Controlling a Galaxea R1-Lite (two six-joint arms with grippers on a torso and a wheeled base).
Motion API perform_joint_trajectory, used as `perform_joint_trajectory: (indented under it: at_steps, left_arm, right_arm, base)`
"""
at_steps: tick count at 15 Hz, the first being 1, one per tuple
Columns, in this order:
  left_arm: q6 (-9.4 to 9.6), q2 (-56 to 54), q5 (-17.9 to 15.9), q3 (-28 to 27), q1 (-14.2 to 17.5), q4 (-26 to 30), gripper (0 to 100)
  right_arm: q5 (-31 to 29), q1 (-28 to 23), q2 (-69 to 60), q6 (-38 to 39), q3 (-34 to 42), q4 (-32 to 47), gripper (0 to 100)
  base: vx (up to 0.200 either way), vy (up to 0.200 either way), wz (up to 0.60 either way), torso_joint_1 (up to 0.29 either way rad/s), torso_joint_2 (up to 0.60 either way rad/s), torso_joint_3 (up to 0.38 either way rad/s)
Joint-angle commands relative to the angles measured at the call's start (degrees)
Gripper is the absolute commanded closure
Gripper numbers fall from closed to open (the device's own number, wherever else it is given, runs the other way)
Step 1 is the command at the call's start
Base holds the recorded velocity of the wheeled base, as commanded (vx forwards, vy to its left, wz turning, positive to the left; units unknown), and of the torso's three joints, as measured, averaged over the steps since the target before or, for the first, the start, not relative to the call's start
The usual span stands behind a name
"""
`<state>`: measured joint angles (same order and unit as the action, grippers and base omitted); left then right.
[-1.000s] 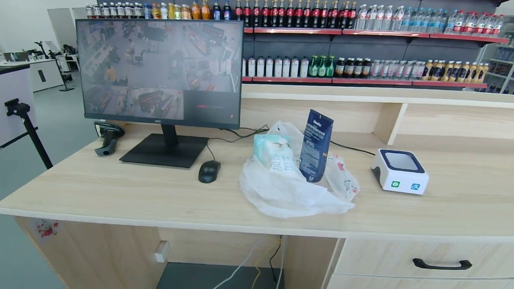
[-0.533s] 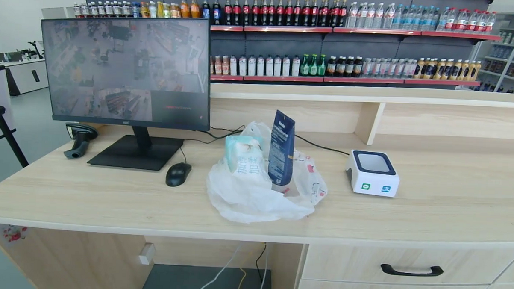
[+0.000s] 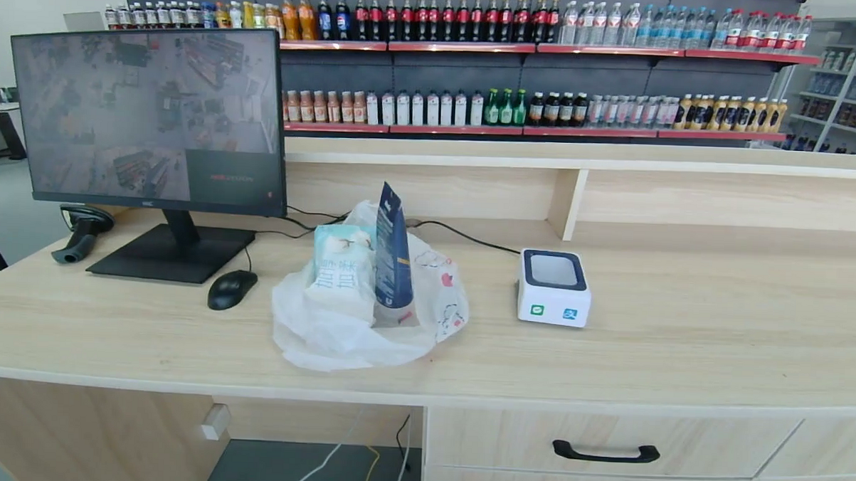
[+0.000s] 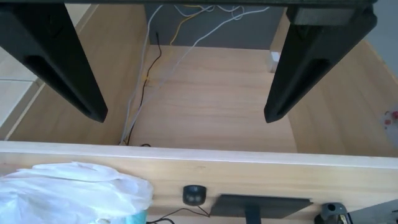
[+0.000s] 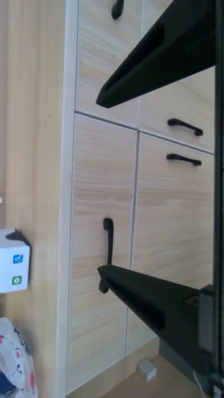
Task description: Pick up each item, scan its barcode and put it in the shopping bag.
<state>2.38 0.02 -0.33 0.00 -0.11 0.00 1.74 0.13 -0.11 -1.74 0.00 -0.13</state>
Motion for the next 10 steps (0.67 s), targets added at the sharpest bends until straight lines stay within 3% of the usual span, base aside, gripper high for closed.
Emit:
perform_joint_trajectory:
  at_steps: [1,3,7,10]
  left_arm:
    - [0.0,0.0,0.0,0.0,0.1,0.0,0]
    - [0.0,0.0,0.0,0.0,0.0,0.0,0]
    - [-0.09,0.0,0.0,0.0,0.0,0.0,0]
    - [-0.62,0.0,0.1,0.0,0.0,0.0,0]
  right_arm:
    - [0.0,0.0,0.1,0.0,0.0,0.0,0]
    - [0.0,0.0,0.1,0.0,0.0,0.0,0]
    - [0.0,0.0,0.1,0.0,0.0,0.0,0]
    - [0.0,0.0,0.1,0.0,0.0,0.0,0]
  base:
    - [0.0,-0.2,0.0,0.002,0.01,0.002]
    - [-0.2,-0.2,0.0,0.005,0.0,0.005]
    - [0.0,0.0,0.0,0.0,0.0,0.0]
    - [-0.2,0.0,0.0,0.006,0.01,0.001]
